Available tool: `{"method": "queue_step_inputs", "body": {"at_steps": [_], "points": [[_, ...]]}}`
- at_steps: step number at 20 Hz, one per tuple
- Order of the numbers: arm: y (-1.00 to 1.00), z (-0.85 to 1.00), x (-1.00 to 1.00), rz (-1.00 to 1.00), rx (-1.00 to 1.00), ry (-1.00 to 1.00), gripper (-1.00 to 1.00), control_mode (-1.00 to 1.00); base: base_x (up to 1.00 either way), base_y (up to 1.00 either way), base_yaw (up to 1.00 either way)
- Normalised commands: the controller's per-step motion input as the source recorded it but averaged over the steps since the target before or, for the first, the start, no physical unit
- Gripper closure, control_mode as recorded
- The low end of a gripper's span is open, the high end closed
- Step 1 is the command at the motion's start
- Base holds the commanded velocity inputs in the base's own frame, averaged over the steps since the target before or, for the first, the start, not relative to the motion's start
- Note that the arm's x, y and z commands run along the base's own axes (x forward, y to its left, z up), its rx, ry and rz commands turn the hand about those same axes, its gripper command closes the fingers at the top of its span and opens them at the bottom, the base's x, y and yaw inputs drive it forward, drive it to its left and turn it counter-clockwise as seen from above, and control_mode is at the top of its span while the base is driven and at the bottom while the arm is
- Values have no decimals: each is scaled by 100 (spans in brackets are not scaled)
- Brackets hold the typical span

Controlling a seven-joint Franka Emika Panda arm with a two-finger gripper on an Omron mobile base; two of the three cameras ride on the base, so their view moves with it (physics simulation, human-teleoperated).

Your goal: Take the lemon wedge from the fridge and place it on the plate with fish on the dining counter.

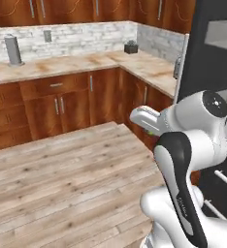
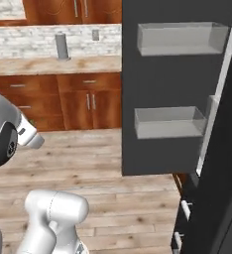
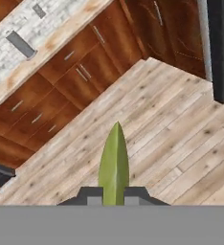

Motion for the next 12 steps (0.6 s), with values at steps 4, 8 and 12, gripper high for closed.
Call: {"method": "queue_step_inputs", "body": {"at_steps": [4,8,12], "points": [[0,0,0,0,0,0,100,100,0,0,100],[0,0,0,0,0,0,100,100,0,0,100],[0,0,0,0,0,0,100,100,0,0,100]]}}
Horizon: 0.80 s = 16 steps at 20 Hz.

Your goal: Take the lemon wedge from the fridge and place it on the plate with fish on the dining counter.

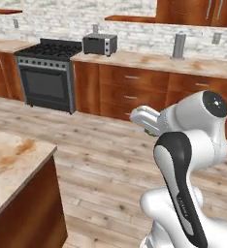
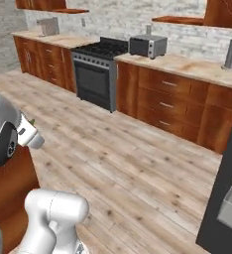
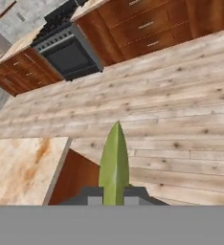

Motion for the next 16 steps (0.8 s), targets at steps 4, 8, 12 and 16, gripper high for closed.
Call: {"method": "queue_step_inputs", "body": {"at_steps": [4,8,12,16], "points": [[0,0,0,0,0,0,100,100,0,0,100],[0,0,0,0,0,0,100,100,-5,14,96],[0,0,0,0,0,0,100,100,-23,90,63],[0,0,0,0,0,0,100,100,-15,100,17]]}}
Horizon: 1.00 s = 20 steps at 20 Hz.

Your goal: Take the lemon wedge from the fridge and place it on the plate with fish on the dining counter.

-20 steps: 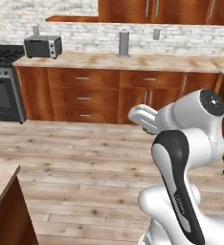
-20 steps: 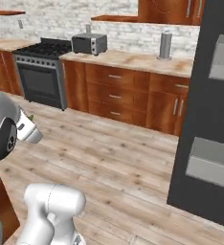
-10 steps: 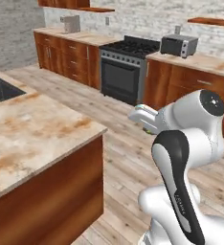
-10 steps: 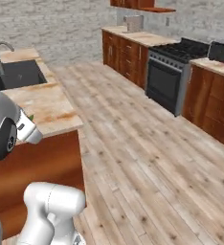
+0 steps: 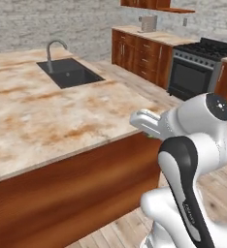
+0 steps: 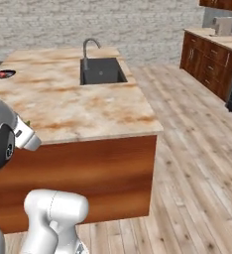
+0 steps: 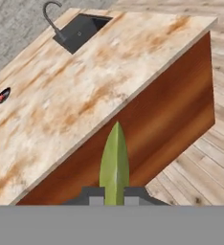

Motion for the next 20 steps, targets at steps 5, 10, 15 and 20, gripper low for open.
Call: {"method": "queue_step_inputs", "body": {"at_steps": [5,10,15,20], "points": [[0,0,0,0,0,0,100,100,0,100,6],[0,0,0,0,0,0,100,100,0,100,10],[0,0,0,0,0,0,100,100,0,100,12],[0,0,0,0,0,0,100,100,0,100,10]]}}
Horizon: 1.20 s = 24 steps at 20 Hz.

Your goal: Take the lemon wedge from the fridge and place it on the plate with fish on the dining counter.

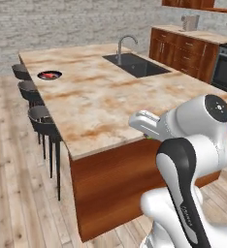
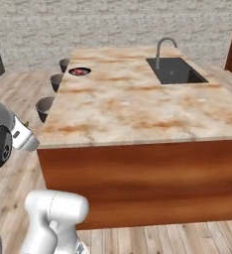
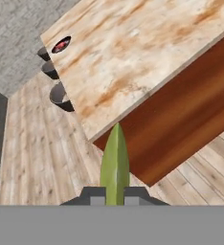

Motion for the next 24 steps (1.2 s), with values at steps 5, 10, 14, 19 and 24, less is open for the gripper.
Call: {"method": "queue_step_inputs", "body": {"at_steps": [5,10,14,19,24], "points": [[0,0,0,0,0,0,100,100,41,100,1],[0,0,0,0,0,0,100,100,92,100,-20],[0,0,0,0,0,0,100,100,89,100,-48],[0,0,0,0,0,0,100,100,12,100,-46],[0,0,0,0,0,0,100,100,11,100,-49]]}}
